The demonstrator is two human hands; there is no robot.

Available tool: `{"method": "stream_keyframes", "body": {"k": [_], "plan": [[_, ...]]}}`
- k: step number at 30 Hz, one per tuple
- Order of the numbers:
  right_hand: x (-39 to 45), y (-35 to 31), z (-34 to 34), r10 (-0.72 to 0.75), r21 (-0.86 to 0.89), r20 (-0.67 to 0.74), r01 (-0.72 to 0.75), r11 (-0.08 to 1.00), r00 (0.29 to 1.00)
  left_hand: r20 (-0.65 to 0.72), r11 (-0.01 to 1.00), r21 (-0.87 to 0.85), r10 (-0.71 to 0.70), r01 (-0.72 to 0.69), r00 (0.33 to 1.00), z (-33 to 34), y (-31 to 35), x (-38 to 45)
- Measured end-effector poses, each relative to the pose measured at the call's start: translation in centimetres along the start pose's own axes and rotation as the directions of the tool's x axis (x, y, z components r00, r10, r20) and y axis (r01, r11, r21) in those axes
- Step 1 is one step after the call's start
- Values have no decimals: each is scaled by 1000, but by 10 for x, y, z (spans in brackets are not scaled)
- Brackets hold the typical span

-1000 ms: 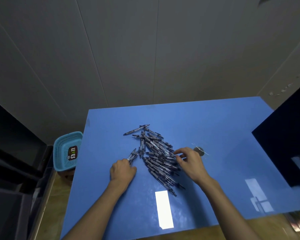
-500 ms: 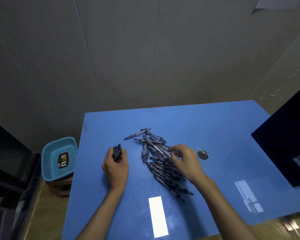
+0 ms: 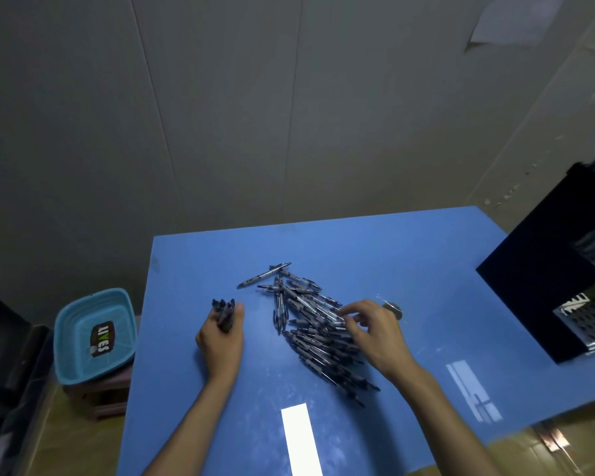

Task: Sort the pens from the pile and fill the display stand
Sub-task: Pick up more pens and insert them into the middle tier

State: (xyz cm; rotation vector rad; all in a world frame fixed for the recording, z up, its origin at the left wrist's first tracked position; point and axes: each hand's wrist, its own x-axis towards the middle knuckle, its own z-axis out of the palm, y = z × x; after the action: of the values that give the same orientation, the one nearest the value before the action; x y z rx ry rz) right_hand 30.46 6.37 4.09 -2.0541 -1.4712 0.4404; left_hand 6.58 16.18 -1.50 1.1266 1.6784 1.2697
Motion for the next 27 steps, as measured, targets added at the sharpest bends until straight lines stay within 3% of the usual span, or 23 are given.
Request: {"method": "stream_keyframes", "body": {"k": [4, 8, 13, 20, 27], "plan": [[-4, -2, -6, 8, 7, -14, -8, 1000, 1000, 82, 988, 154, 15, -27, 996, -5, -25, 4], [-6, -6, -17, -2, 3, -51, 2, 1000, 999, 59, 996, 89, 0, -5, 998, -6, -9, 6], [-8, -12, -34, 20, 40, -90, -16, 999, 996, 229, 998, 63, -39, 26, 973, 0, 22, 12], [-26, 1, -67, 94, 66, -170, -84, 994, 981, 609, 997, -74, 25, 25, 793, 28, 84, -20], [-62, 36, -129, 169, 92, -279, -149, 985, 945, 788, 990, -133, 138, -53, 599, 71, 134, -90]]}}
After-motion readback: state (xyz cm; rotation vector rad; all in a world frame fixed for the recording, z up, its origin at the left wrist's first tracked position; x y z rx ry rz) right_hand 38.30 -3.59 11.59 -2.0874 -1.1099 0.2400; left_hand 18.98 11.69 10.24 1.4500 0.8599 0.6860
